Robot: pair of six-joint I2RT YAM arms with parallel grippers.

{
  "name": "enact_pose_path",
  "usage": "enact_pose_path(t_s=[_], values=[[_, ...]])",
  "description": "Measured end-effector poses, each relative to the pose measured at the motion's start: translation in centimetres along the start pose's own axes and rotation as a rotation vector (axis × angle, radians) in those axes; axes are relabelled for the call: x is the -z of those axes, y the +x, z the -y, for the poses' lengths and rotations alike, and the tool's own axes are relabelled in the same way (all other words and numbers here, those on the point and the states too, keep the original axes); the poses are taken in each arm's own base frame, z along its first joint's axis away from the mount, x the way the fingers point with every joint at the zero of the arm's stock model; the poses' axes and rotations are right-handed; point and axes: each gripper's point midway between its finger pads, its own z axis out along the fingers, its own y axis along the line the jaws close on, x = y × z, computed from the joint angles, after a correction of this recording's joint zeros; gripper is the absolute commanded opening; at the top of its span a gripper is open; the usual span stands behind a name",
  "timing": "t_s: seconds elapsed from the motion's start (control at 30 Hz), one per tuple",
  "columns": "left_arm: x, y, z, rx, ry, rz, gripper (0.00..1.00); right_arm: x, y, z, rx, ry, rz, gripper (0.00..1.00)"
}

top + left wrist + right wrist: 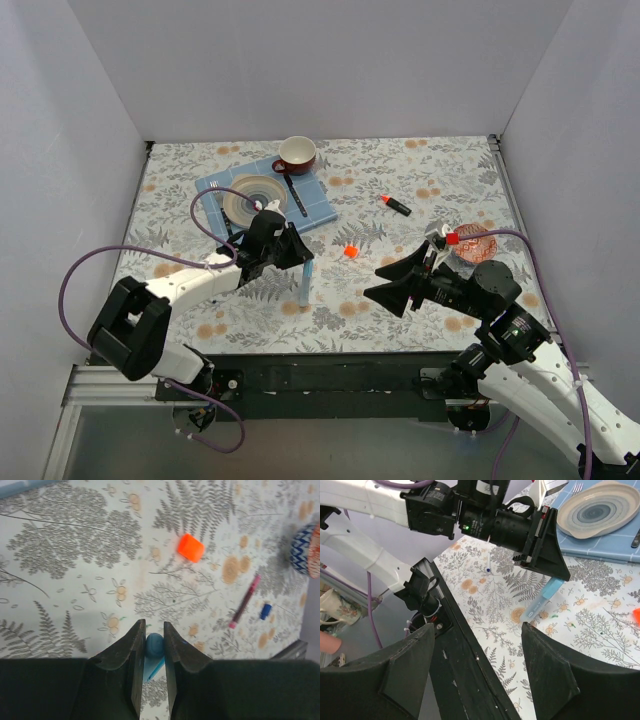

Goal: Insert the pens into the pen caps

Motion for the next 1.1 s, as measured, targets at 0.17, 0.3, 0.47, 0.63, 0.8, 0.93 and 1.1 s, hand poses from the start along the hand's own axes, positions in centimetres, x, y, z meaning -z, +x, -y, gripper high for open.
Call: enact_pose_path(t_s=[0.17, 0.3, 0.47, 0.63, 0.8, 0.93, 1.1], values=[[-2.1, 0.0, -4.2, 0.029, -0.161, -0.015, 0.00, -0.1, 0.6, 0.7, -0.016, 0.029, -0.009, 0.76], [-3.0, 0.1, -6.8, 0.042, -0.260, -0.021, 0.03, 0.0, 1.0, 1.9, -0.036, 0.092, -0.015, 0.76], [-3.6, 0.7, -9.0, 0.043, -0.358, -0.039, 0.29, 0.5, 1.2, 3.2, -0.055, 0.172, -0.010, 0.77], [-3.2, 0.5, -10.0, 0.048, -0.409, -0.035, 0.45, 1.2, 0.9, 4.0, -0.057, 0.236, 0.018, 0.76], [-2.6, -1.2, -9.1, 0.045, -0.414, -0.012, 0.60, 1.7, 1.6, 6.0, -0.118, 0.355, 0.017, 0.70], [-1.2, -3.9, -6.3, -0.008, -0.353, 0.028, 0.96, 3.1, 3.2, 9.4, -0.263, 0.588, 0.000, 0.62], [2.2, -8.3, 0.2, -0.131, -0.154, 0.109, 0.98, 5.7, 6.2, 14.0, -0.396, 0.942, -0.058, 0.58]])
